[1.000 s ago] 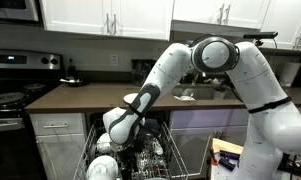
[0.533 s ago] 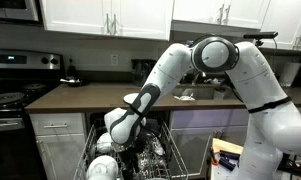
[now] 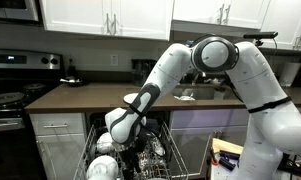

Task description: Remove one plate from the dishwasher rack and place it on top of the white plate on the countertop

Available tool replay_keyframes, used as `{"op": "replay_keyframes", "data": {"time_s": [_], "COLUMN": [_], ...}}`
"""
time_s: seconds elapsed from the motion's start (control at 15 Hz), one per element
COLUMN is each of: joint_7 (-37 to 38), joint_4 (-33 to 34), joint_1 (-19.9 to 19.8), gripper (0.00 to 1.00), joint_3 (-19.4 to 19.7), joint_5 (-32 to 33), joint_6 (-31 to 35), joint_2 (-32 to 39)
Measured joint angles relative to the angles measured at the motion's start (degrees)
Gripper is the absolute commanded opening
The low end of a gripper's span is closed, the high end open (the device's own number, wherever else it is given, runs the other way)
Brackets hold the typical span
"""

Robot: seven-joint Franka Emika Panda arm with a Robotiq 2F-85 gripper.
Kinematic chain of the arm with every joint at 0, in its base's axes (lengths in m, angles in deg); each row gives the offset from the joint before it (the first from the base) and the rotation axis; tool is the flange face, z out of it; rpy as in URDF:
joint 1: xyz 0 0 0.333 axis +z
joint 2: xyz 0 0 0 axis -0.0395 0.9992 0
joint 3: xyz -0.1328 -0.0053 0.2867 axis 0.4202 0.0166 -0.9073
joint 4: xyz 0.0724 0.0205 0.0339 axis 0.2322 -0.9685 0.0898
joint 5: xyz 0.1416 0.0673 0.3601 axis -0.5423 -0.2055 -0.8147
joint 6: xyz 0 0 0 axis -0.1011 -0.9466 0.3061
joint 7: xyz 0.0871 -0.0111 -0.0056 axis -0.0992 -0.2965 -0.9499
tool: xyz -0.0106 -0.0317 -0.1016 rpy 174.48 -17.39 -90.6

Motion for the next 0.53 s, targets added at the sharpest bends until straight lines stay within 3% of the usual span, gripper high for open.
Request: {"op": "replay_keyframes", "data": {"time_s": [0.53], "joint_7": [2.47], "joint_4": [-0.03], "joint_1": [0.3], "gripper": [1.0], "joint_3": [0.39], "joint_5": [0.02], "joint_6": [-1.77], "joint_2": [-0.44]}}
